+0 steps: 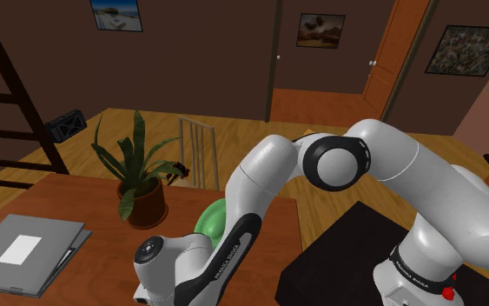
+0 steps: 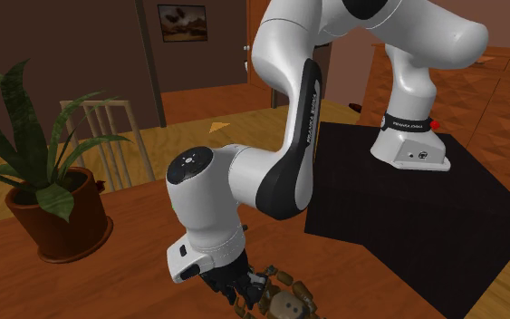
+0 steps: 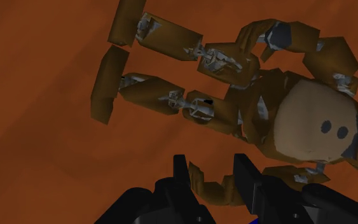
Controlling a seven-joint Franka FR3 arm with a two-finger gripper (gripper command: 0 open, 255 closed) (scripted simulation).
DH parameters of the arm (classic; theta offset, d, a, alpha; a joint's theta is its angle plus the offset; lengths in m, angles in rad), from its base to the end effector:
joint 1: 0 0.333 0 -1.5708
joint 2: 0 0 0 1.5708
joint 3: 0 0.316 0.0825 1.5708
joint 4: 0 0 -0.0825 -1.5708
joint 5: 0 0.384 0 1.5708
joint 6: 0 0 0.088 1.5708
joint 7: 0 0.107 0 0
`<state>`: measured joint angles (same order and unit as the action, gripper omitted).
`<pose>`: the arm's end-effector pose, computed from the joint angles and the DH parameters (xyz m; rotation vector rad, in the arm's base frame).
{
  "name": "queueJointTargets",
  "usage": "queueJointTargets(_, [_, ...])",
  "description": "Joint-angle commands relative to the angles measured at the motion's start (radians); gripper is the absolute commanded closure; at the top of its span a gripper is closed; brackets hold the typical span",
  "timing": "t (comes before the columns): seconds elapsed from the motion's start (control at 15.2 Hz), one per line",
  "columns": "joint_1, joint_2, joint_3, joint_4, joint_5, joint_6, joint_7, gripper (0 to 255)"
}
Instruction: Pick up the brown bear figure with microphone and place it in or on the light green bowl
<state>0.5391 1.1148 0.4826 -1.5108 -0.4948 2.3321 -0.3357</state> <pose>0.3825 0.5445 0.0360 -2.2098 -2.1142 0.2595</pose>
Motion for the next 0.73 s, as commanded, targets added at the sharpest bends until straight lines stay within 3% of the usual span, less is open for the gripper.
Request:
queueJointTargets(0.0, [0.000, 0.000, 0.000, 0.000, 0.000, 0.000, 0.000, 255])
queueJointTargets(0.66, [-0.029, -0.093, 0.033, -0.060, 0.021, -0.038, 0.002, 255])
